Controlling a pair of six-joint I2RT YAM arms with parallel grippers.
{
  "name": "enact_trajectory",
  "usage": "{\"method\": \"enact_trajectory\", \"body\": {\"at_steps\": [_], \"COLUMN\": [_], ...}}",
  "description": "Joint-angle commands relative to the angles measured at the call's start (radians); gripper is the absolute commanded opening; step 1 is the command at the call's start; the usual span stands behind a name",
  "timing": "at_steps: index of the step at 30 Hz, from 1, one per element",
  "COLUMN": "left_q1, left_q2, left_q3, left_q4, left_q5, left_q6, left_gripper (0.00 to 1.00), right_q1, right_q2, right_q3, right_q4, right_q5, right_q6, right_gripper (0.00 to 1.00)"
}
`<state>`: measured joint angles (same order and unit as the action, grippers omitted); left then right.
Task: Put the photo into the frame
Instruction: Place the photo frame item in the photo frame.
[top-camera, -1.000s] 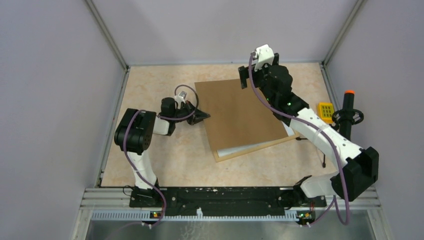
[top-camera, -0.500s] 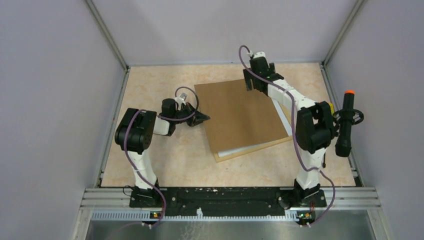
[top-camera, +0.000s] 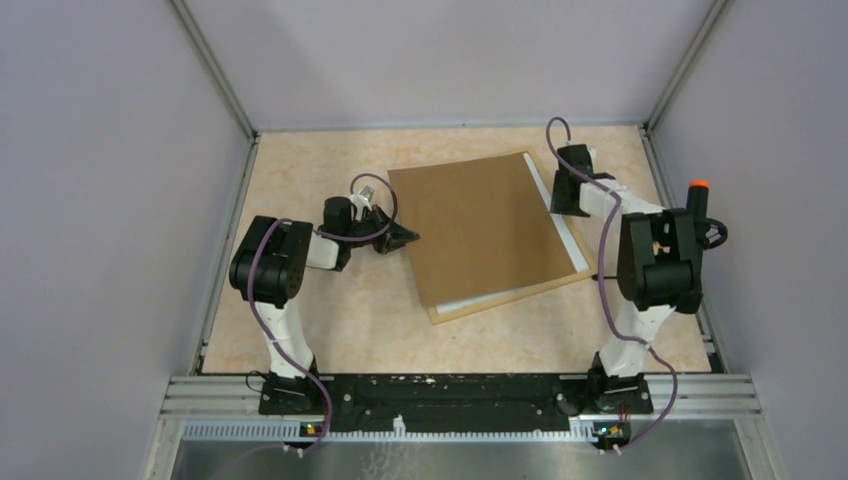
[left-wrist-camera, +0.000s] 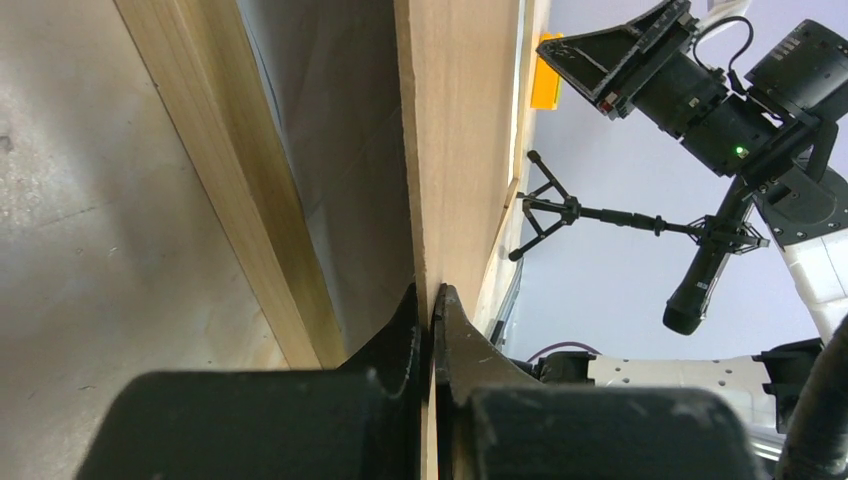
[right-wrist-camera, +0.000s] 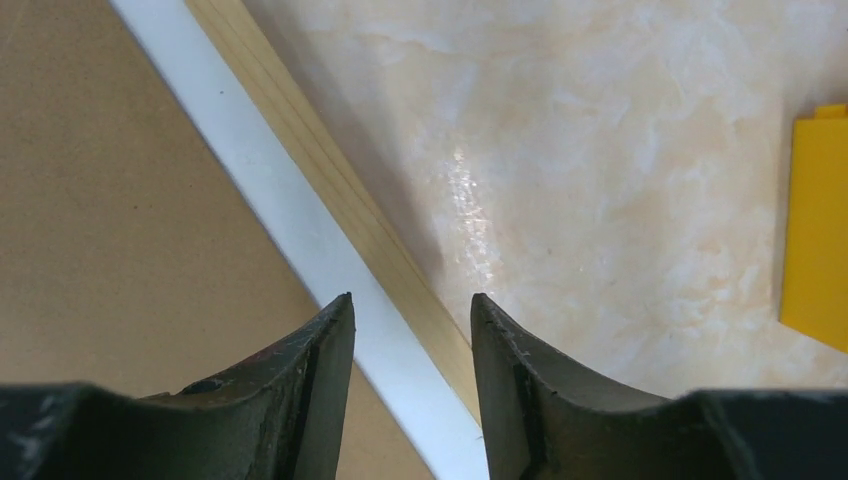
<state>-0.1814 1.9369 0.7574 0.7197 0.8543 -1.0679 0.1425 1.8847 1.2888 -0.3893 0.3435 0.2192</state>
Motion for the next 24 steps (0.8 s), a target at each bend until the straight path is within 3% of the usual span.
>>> {"method": "enact_trajectory", "body": {"at_steps": [1,11,14,19,24], "left_q1": [0.008,0.008,0.007,-0.002,-0.013], "left_q2": [-0.022,-0.017,-0.014,-0.009,0.003], "left_q3": [0.021,0.031,0.034,0.035,0.040], "left_q4": [-0.065,-0.074,-0.062,-0.040,-0.015], "left_q5": [-0.035,-0.036,-0.037,-0.038,-0.030], "left_q6": [0.093,0.096,0.085,0.064,0.039], "left_gripper": [0.00,0.00,0.00,0.00,0.00], "right_q1": [-0.048,-0.106,-0.113,-0.113,-0.113], "right_q2": [-0.111,-0.099,-0.051,0.038,0.038], "right_q3": [-0.049,-0.077,-0.051,0.007,-0.013], "right_q4": [0.116,0.113,0.091,0.027,0.016], "right_q5": [-0.070,-0.012,-0.083,-0.238,-0.381], "right_q6": [0.049,0.061,0.056,0.051,0.057], "right_gripper": [0.45,0.41,0.38,0.23,0.19]}}
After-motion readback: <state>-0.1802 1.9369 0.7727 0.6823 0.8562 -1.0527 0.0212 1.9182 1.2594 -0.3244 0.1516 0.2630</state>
